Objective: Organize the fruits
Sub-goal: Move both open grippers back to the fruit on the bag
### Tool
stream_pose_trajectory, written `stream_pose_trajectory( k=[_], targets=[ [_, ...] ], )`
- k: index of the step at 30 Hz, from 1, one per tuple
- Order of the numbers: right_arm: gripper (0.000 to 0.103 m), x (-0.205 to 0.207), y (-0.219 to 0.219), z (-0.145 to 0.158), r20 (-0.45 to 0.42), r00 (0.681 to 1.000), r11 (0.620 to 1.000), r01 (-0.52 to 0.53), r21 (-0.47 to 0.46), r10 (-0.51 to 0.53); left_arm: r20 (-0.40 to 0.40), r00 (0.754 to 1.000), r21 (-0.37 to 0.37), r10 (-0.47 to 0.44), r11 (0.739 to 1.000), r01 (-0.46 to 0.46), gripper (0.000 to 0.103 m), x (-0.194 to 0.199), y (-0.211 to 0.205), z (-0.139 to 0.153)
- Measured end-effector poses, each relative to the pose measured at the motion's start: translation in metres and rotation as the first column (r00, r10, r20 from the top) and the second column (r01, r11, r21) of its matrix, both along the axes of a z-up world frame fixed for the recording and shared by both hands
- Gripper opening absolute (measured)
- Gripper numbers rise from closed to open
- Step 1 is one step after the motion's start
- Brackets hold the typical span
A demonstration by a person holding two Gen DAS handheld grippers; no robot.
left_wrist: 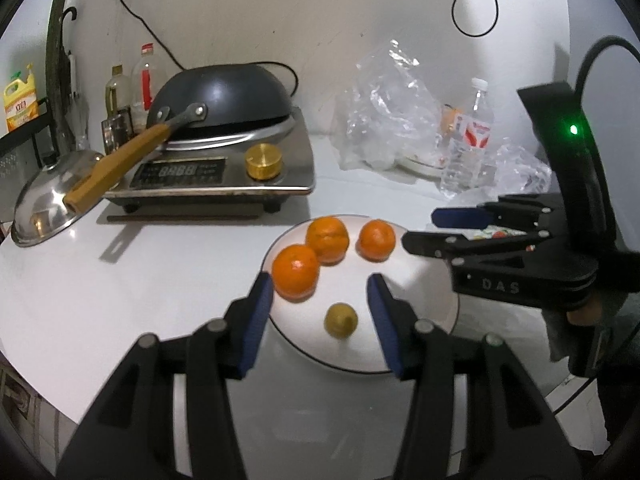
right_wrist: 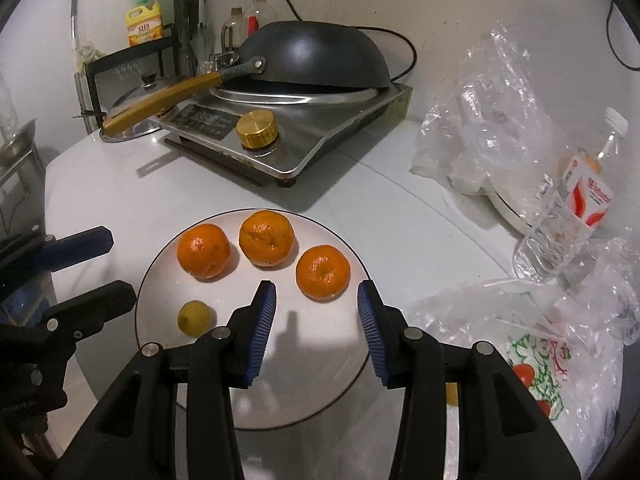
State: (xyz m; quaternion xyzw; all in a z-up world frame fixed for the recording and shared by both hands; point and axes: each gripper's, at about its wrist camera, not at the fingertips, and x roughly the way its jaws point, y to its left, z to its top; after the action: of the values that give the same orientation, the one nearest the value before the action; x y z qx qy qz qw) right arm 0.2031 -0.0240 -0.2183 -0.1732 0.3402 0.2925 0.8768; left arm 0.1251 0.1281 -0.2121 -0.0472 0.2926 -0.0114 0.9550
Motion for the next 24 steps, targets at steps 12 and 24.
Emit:
stream_pose_trajectory(
  k=[12, 24],
  targets=[
    [0.045, -0.024, -0.029, 0.017, 0.000, 1.000, 0.998, 0.005, 0.057, -0.005, 0.007, 1.000, 0.015, -0.010, 1.000, 0.010, 0.050, -0.010, -0.019, 0.010],
    [0.045, -0.045, -0.066, 0.028, 0.018, 0.999, 0.995, 0.026, 0.091, -0.028, 0.010, 0.999, 0.032, -0.045, 0.999, 0.044, 0.050, -0.016, -0.050, 0.018]
  ],
)
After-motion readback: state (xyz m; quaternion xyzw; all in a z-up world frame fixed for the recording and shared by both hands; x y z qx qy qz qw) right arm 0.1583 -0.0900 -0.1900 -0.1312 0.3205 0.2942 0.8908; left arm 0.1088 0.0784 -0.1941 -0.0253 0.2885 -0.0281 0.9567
